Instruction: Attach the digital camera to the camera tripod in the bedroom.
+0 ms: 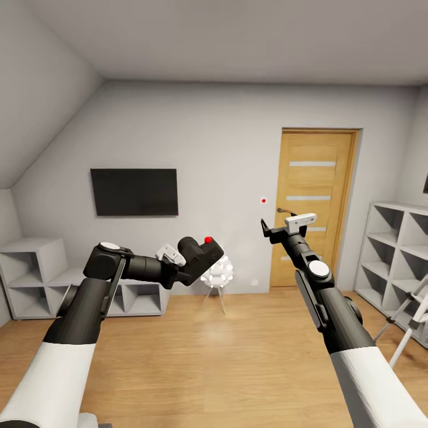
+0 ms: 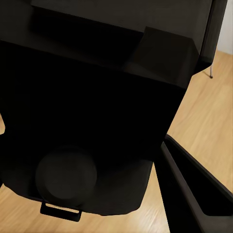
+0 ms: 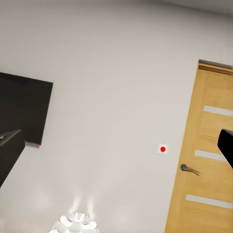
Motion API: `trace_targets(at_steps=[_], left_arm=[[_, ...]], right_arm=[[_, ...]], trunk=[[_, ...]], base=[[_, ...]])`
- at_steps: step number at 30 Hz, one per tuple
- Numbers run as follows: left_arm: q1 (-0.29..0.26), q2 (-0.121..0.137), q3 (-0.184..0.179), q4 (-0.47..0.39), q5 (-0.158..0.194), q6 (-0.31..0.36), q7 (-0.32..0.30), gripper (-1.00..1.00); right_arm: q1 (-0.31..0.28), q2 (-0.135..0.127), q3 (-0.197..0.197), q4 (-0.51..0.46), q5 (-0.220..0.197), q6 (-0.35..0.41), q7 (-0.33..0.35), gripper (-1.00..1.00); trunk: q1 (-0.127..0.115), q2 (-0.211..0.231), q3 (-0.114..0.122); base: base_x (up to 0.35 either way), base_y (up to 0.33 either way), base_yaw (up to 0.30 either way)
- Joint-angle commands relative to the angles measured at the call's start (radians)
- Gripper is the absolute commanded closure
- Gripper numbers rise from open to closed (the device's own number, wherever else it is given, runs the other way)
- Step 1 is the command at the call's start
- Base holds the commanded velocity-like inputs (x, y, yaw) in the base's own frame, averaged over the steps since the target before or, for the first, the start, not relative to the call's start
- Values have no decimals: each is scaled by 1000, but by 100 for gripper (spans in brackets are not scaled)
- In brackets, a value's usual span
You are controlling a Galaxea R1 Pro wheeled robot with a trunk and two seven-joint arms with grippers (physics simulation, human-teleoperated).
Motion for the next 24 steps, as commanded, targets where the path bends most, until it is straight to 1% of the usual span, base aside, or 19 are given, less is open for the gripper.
trace_targets(at_steps=[1,24], left_arm=[[-1,0,-1,-1,-10,9,-13,100],[-1,-1,-1,-1,-10,9,-13,100]], right_arm=[[0,-1,0,-2,8,6,2,-100],[0,-1,0,0,8,6,2,-100]], trunk=[[-4,7,3],[-92,168,75]], base=[[0,-16,0],[0,-2,0]])
